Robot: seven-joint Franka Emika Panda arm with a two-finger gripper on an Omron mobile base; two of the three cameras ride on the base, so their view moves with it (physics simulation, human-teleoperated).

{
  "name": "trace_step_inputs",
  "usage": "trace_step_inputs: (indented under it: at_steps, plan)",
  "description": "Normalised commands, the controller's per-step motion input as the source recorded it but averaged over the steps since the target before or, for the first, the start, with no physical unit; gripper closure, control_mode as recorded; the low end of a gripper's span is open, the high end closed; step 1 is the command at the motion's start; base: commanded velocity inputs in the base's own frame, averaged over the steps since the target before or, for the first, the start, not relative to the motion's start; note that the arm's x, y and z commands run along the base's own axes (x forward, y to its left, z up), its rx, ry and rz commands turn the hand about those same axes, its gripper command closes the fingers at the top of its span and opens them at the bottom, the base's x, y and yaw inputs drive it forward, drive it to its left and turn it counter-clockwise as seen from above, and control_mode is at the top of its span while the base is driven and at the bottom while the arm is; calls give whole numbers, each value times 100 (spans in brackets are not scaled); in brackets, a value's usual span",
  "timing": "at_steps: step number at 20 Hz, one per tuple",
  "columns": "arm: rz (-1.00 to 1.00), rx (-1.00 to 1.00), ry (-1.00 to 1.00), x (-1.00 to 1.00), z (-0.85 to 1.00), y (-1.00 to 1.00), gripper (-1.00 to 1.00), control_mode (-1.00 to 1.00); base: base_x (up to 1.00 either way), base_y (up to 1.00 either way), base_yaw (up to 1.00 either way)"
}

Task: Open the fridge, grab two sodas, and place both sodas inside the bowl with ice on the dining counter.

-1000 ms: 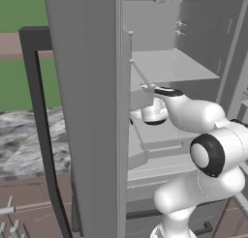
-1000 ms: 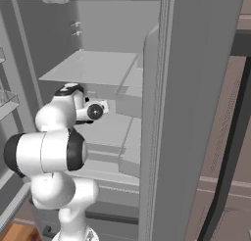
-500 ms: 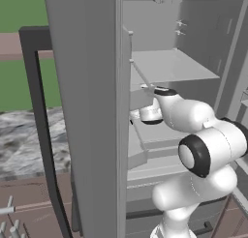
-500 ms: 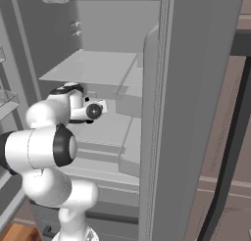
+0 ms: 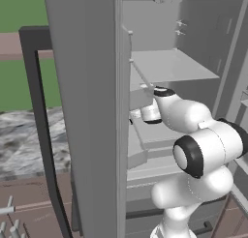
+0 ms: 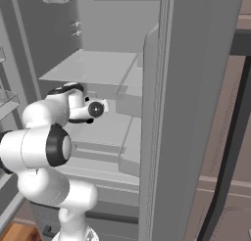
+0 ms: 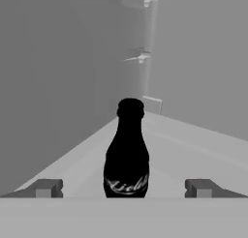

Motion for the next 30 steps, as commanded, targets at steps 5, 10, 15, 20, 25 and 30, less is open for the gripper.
trace_step_inputs:
  at_steps: [5,10,15,20,25,30]
  plan:
    - [0,0,5,36,0,2,-100,-100,0,0,0]
    - [3,1,0,31,0,0,-100,-100,0,0,0]
    - [0,0,1,35,0,13,-100,-100,0,0,0]
    - [0,0,1,26,-3,8,-100,-100,0,0,0]
    - [0,0,0,6,-5,0,-100,-100,0,0,0]
    - [2,0,0,1,-19,-1,-100,-100,0,0,0]
